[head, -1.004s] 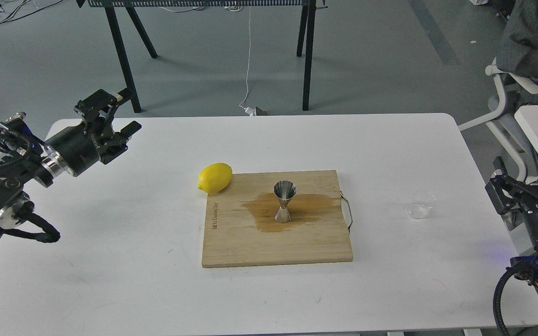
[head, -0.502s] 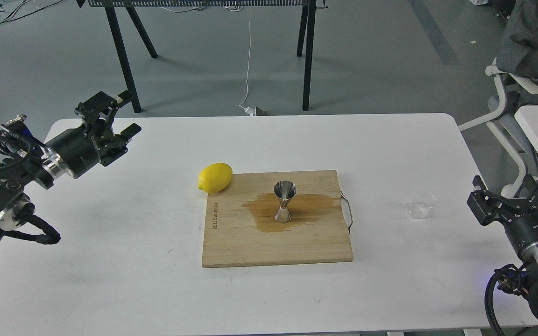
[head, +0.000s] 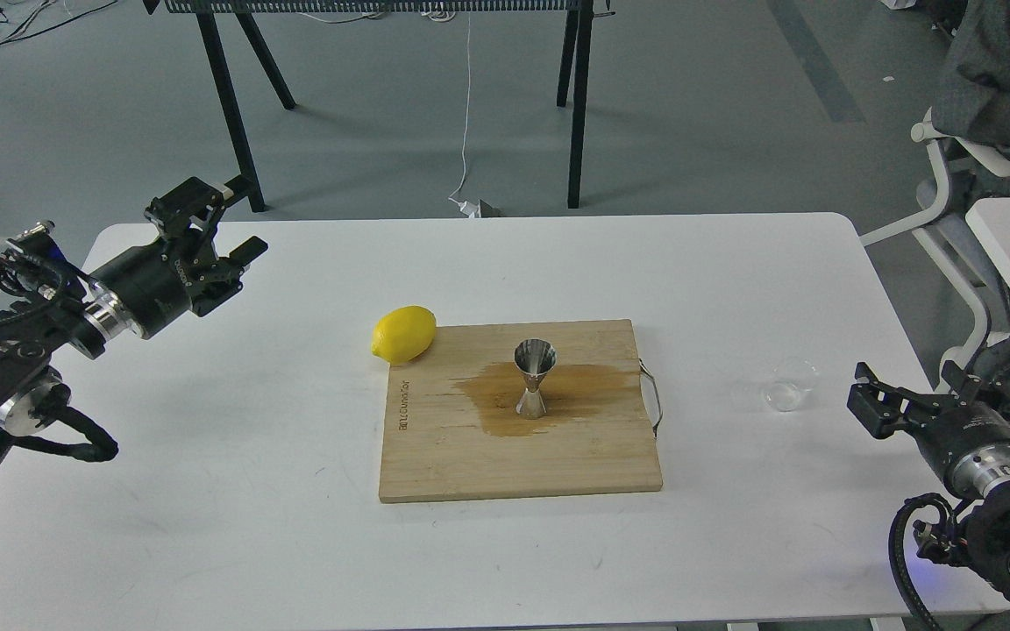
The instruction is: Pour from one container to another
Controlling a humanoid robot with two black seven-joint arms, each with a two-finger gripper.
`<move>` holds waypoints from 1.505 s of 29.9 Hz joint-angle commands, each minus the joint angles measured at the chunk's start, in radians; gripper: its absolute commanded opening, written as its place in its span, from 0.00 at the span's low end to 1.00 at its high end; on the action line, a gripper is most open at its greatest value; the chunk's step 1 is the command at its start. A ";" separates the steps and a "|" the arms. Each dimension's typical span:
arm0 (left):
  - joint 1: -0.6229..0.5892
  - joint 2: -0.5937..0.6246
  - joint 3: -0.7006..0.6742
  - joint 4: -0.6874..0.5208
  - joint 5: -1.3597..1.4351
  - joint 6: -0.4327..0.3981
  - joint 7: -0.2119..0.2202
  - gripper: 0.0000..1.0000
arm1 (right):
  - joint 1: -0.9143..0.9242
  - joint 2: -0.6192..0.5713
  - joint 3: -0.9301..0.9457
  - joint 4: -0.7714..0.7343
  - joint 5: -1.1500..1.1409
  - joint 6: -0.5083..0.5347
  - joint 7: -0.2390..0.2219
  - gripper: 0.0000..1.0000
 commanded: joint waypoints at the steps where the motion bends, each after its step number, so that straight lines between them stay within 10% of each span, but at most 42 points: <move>1: 0.000 0.000 0.000 0.000 0.000 0.000 0.000 0.94 | 0.039 0.000 -0.029 -0.001 -0.007 -0.062 -0.001 0.99; 45: 0.017 -0.006 0.000 0.029 0.000 0.000 0.000 0.95 | 0.225 0.074 -0.208 -0.170 -0.056 -0.195 -0.001 0.99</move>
